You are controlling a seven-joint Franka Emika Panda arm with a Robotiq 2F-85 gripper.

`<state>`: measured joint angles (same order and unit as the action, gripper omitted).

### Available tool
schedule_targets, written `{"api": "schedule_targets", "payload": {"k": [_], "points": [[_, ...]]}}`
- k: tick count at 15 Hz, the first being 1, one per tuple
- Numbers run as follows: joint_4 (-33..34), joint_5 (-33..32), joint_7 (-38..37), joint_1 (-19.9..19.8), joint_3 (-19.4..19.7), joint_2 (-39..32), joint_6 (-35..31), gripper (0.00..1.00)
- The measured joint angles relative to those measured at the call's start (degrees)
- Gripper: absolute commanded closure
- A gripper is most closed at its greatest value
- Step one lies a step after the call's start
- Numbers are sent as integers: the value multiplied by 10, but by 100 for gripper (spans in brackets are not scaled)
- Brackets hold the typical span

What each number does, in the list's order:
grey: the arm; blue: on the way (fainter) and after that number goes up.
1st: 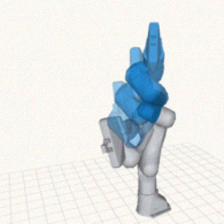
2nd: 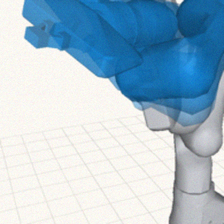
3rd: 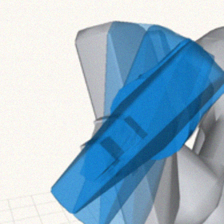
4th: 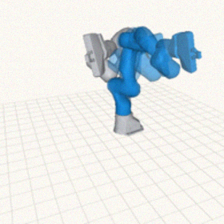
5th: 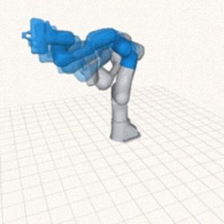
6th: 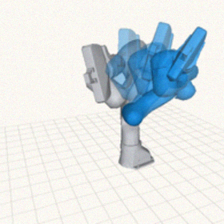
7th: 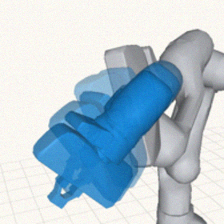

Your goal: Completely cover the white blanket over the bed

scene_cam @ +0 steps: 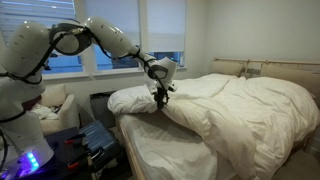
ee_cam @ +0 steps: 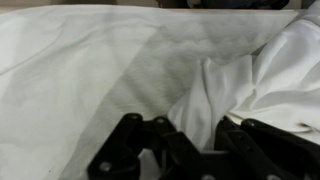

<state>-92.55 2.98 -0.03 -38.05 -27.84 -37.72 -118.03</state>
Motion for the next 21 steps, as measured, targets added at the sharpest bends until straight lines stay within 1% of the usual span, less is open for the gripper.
{"api": "schedule_targets", "payload": {"k": [7,12,13,15,18,19,20,21], "points": [[-76,6,45,-39,-36,52,-22,98],[-119,12,62,-69,-59,82,-34,98],[-125,33,75,-60,-44,90,-34,98],[-133,91,120,-11,20,111,-34,98],[-139,132,147,69,110,129,-34,98],[-139,138,149,94,136,132,-34,66],[-139,142,150,117,159,134,-33,64],[-139,142,150,137,179,135,-31,58]]}}
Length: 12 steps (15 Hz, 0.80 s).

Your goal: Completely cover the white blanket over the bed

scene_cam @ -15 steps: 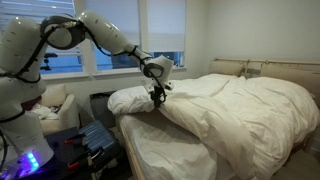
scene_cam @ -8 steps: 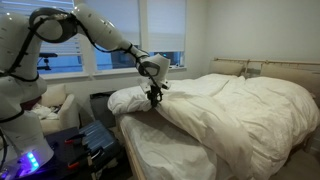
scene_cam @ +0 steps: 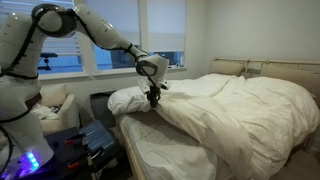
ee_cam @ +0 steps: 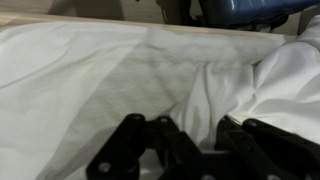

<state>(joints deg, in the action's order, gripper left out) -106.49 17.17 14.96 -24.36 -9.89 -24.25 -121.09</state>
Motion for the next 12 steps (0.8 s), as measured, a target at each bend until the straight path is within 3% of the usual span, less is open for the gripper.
{"api": "schedule_targets", "payload": {"k": [3,8,12], "points": [[-13,-13,1,38,58,15,41,36],[-30,-65,5,50,134,54,95,0],[-30,-100,7,57,156,51,26,0]]}}
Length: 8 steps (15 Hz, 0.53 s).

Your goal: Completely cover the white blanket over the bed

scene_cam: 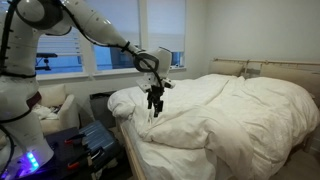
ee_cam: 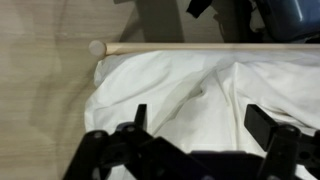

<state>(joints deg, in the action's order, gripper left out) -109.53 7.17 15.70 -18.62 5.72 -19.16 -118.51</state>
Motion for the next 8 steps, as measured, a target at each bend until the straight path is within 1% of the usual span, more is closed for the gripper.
{"api": "schedule_targets", "payload": {"k": [4,8], "points": [[-10,-46,0,15,2,-27,-157,0],[-12,-89,-4,29,5,-77,-306,0]]}}
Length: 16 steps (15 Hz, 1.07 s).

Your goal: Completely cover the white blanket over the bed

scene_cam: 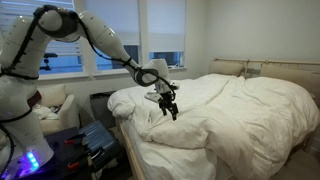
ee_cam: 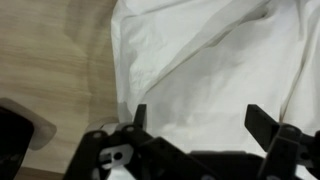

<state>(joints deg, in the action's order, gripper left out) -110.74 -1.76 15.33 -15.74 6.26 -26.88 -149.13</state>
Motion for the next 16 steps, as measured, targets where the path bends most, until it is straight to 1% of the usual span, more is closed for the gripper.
{"api": "schedule_targets", "payload": {"k": [2,4,7,12,16], "points": [[1,-26,-5,9,10,-25,-63,0],[6,-41,-17,15,20,-48,-109,0],[26,-44,-33,17,31,-75,-150,0],[87,-34,-63,5,35,-109,-167,0],[159,-28,-95,-3,40,-155,-171,0]]}}
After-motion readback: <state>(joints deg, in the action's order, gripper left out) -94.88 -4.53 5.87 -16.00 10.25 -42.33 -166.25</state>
